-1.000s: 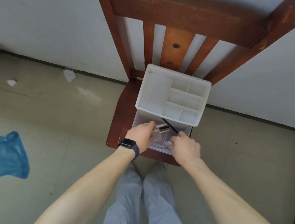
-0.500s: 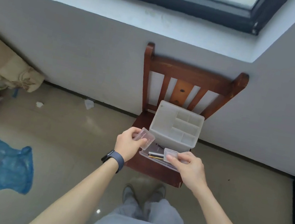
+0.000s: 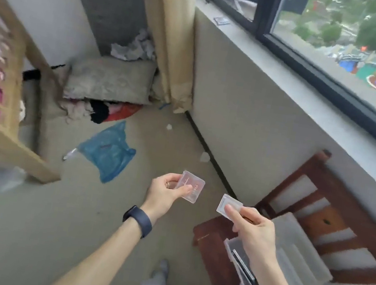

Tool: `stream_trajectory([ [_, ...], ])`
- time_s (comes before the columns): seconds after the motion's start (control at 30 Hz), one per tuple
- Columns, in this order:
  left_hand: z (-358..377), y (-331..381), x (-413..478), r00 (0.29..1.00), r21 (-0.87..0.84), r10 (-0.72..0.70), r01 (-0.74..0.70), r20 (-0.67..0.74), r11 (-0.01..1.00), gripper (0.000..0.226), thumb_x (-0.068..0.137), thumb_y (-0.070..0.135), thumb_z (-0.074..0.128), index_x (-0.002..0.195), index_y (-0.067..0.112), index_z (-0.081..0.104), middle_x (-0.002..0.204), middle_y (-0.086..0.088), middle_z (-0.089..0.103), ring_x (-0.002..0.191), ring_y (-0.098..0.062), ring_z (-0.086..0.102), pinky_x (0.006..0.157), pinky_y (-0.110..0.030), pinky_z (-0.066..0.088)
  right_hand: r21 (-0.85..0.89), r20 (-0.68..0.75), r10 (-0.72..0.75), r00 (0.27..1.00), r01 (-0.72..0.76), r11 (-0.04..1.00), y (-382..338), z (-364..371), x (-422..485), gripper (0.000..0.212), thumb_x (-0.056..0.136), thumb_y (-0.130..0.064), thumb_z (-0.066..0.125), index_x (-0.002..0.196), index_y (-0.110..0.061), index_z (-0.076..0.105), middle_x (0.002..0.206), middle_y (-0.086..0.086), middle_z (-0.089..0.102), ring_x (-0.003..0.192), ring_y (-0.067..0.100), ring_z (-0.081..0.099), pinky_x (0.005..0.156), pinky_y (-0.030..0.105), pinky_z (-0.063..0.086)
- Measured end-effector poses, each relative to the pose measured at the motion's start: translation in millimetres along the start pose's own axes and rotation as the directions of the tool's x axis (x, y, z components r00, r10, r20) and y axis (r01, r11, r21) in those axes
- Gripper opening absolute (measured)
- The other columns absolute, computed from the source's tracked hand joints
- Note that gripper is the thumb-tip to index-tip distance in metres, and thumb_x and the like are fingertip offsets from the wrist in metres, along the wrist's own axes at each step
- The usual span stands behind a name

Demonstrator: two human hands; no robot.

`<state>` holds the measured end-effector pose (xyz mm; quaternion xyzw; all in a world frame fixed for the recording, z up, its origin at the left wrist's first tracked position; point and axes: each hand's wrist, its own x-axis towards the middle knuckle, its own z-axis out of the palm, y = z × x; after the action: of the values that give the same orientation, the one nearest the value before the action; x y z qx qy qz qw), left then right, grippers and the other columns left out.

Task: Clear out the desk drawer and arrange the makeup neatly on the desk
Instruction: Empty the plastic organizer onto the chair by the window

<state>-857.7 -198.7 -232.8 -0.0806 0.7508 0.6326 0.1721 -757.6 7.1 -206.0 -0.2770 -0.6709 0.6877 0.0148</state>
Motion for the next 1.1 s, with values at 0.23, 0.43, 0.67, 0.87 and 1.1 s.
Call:
stream_trajectory([
  [0.23,-169,-33,-123,0.852,-0.22,-0.061,-0.065,-0.519,0.973,0.023,0.082,0.019,0.081,0.104,0.016,0.075,0.092,-0.001,0.078,0.078,-0.007,0.069,0.065,-0.017,0.051,-0.136,0.434,-0.075,0.898,0.147,0.98,-12,157,-26,0.023,0.071,-0.046,0.088,0.08,-0.027,0.079,0.067,-0.015,0.07,0.055,-0.002,0.057,0.059,0.018,0.044],
  [0.43,-324,-78,-287,0.513,-0.252,-0.104,-0.228,-0.852,0.94,0.017,0.085,0.012,0.078,0.101,0.014,0.074,0.088,-0.005,0.077,0.072,-0.009,0.064,0.065,-0.021,0.048,-0.175,0.815,-0.092,0.572,0.394,0.902,-8,331,-159,0.042,0.077,-0.051,0.082,0.059,-0.019,0.061,0.05,-0.007,0.055,0.044,0.003,0.045,0.043,0.012,0.034],
  [0.67,-469,-147,-503,0.126,-0.173,-0.14,-0.305,-0.982,0.936,0.008,0.086,0.013,0.077,0.091,0.009,0.074,0.069,0.005,0.065,0.063,-0.007,0.052,0.056,-0.015,0.043,-0.051,0.991,-0.017,0.134,0.49,0.87,28,502,-374,0.022,0.08,-0.044,0.08,0.063,-0.033,0.071,0.05,-0.009,0.059,0.044,0.001,0.048,0.044,0.011,0.036],
  [0.87,-554,-184,-647,-0.144,-0.148,-0.199,-0.304,-0.969,0.941,0.013,0.085,0.014,0.077,0.096,0.008,0.074,0.066,0.012,0.065,0.057,-0.004,0.053,0.055,-0.012,0.042,0.018,0.994,0.036,-0.104,0.474,0.88,54,606,-530,0.027,0.086,-0.038,0.077,0.075,-0.014,0.074,0.059,-0.011,0.06,0.053,0.006,0.052,0.052,0.018,0.042],
  [1.1,-671,-224,-728,-0.317,-0.119,-0.224,-0.319,-0.922,0.94,0.016,0.085,0.015,0.078,0.1,0.011,0.075,0.069,0.014,0.067,0.056,0.003,0.054,0.054,-0.009,0.042,0.074,0.961,0.045,-0.272,0.414,0.907,76,748,-659,0.023,0.092,-0.038,0.072,0.08,-0.018,0.074,0.058,-0.005,0.059,0.054,0.009,0.051,0.057,0.02,0.046],
])
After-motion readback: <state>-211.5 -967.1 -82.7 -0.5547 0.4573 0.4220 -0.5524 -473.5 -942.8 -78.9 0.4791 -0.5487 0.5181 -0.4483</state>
